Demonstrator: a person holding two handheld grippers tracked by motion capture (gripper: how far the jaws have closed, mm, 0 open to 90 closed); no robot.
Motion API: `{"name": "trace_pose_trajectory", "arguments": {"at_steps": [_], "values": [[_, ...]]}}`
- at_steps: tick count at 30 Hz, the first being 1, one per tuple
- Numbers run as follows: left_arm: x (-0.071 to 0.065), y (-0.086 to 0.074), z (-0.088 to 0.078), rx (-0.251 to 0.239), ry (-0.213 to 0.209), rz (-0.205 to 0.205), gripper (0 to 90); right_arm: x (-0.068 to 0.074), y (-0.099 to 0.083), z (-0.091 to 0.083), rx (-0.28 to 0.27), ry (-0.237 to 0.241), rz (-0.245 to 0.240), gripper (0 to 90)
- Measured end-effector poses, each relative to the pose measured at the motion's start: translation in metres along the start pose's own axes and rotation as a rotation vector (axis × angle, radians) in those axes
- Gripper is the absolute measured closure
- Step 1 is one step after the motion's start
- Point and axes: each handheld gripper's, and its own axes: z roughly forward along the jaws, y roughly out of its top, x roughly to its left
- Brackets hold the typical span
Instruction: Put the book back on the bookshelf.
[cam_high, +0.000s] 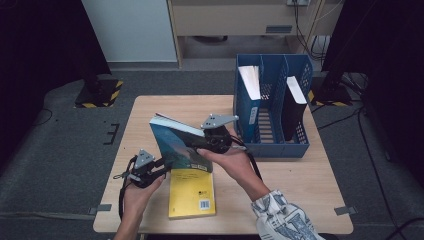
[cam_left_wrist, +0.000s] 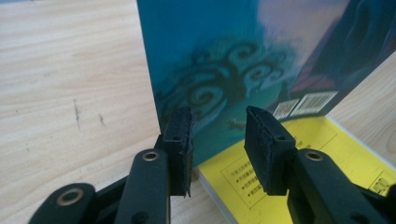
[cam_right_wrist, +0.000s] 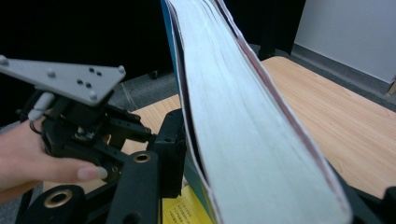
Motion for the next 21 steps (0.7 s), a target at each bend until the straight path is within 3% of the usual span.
{"name": "trace_pose_trajectory", "arguments": {"at_steps": [9,11,19,21], "values": [[-0.007,-0.007,0.006,0.042,0.002,0.032,51.3,-0.003,0.001,0.001,-0.023,0.029,0.006,58.1],[-0.007,-0.008,0.006,0.046,0.005,0.029,45.8,-0.003,0.002,0.002,-0.026,0.028,0.002,59.4],[-0.003,-0.011,0.003,0.046,0.015,0.017,41.4,-0.003,0.002,0.007,-0.032,0.041,-0.004,61.2],[-0.002,-0.012,0.002,0.049,0.025,0.006,36.8,-0.002,0.001,0.008,-0.032,0.044,-0.003,61.6]]}}
